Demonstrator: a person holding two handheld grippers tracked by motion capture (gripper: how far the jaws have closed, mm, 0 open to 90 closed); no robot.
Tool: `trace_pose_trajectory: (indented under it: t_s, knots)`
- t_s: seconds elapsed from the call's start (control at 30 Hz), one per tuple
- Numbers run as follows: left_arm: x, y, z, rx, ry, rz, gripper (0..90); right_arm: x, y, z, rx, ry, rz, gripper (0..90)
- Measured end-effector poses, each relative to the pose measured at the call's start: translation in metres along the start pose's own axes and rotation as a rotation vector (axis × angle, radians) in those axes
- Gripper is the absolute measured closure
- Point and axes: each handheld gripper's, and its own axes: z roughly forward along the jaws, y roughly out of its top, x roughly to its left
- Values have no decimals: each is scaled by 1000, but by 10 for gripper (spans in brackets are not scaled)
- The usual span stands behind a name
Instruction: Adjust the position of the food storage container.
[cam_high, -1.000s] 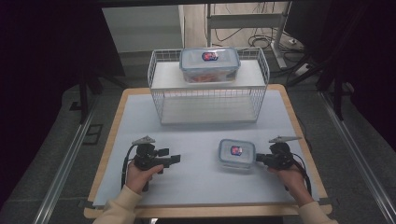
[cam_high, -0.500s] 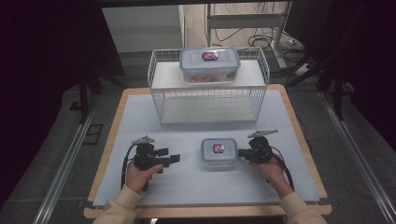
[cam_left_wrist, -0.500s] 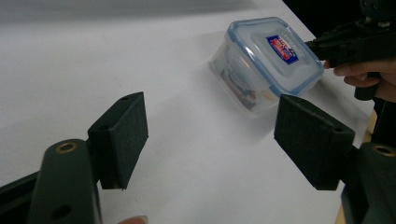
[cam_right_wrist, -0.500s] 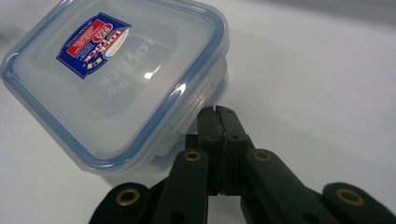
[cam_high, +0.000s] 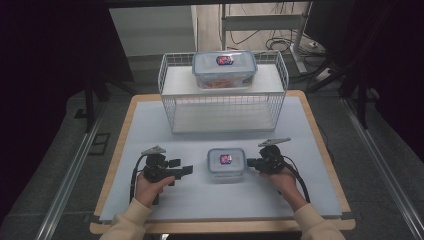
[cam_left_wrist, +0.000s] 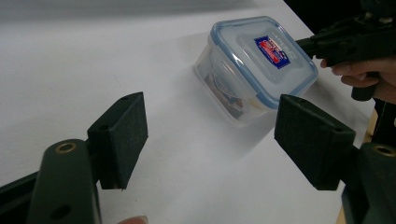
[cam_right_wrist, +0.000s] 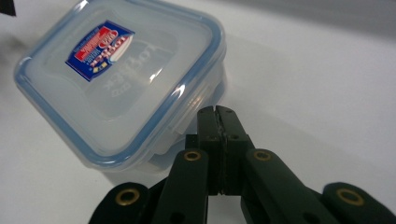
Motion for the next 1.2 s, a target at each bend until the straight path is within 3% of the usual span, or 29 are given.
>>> trace_pose_trajectory:
  t_s: [0.2, 0.53, 0.67, 1.2]
  knots:
    - [0, 0, -1, -2, 10, 2, 258, -5, -5, -24, -53, -2, 8, 887]
    - [-1, 0, 0, 5, 15, 5, 258, -21, -27, -57, -82, -8, 46, 880]
    - [-1, 0, 1, 6, 17, 7, 258, -26, -29, -59, -85, 2, 65, 880]
    - [-2, -1, 2, 13, 23, 12, 258, -25, -29, -57, -78, 22, 66, 860]
